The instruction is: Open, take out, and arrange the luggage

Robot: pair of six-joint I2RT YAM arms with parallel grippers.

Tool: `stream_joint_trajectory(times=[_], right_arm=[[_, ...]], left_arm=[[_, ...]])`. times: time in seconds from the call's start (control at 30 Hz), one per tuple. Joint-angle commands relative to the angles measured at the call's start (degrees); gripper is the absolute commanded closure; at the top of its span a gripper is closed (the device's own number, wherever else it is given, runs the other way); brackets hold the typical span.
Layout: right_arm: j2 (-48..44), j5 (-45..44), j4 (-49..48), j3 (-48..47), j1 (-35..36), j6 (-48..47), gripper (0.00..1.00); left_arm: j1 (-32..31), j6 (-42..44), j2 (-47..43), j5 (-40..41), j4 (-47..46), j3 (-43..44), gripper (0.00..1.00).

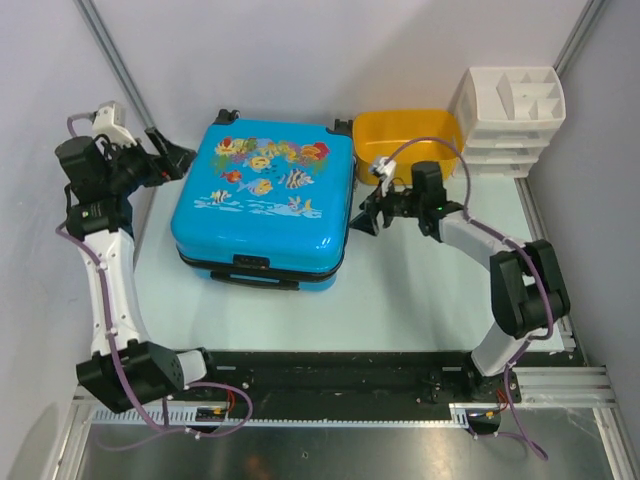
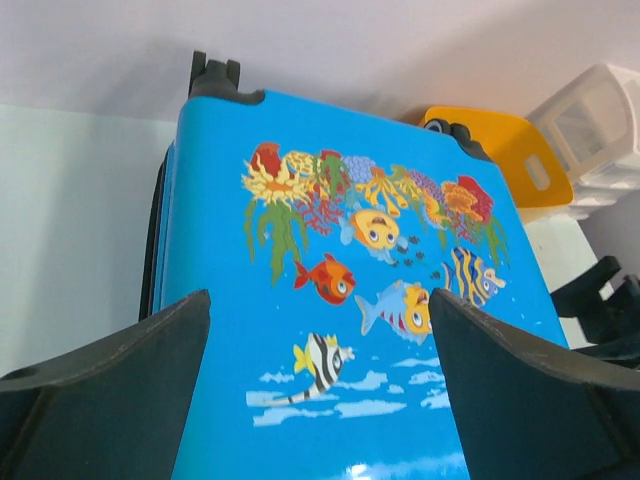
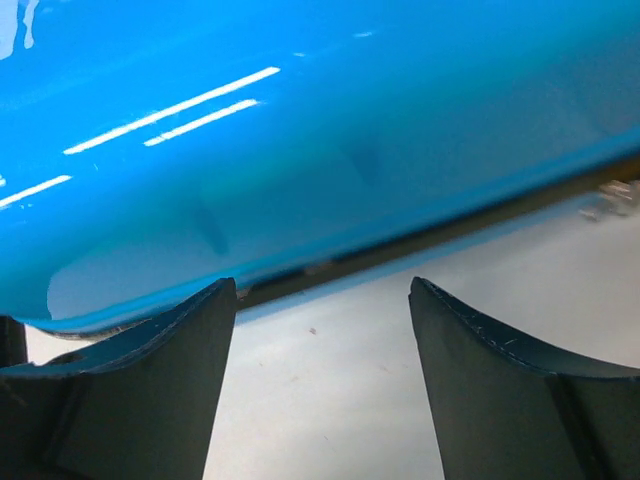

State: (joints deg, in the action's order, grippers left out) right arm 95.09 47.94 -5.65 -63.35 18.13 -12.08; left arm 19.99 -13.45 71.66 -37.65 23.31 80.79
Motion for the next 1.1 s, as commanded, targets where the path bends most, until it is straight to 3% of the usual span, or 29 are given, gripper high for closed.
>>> stream_joint_trajectory(times=[0.0,0.2,0.33,0.53,0.7,0.87,1.07], right_arm=[[2.6,-2.1,-6.7,-1.4,7.4,0.0,0.25],[6.9,-2.9,-10.6,-5.5,17.0,3.5,0.25],[8.2,-2.2,-12.4,-9.0,19.7,7.8,0.25],[4.3,0.2,-7.5,-9.6,11.5,9.3,0.26],[2.8,-0.5,-1.5,-9.2,3.8,2.2,0.28],[7.0,-1.1,-5.9,-9.3,-1.2,-1.3,0.35],[11.0,-0.1,-11.1,-9.3,-0.7,-2.2,0.37]], left_arm=[[0.1,1.1,-5.4,2.2,0.4,-2.4,0.05],[-0.1,-1.1,-8.6,0.0,0.4,-5.1,0.05],[-0.2,-1.1,-8.4,1.1,0.3,-6.5,0.05],[-0.2,-0.9,-5.9,0.8,0.4,-5.3,0.06],[-1.0,-0.1,-3.9,-0.4,0.4,-3.7,0.07],[-2.8,1.3,-3.3,-1.1,0.4,-3.1,0.09],[-5.5,3.8,-3.4,-0.4,0.4,-3.4,0.10]])
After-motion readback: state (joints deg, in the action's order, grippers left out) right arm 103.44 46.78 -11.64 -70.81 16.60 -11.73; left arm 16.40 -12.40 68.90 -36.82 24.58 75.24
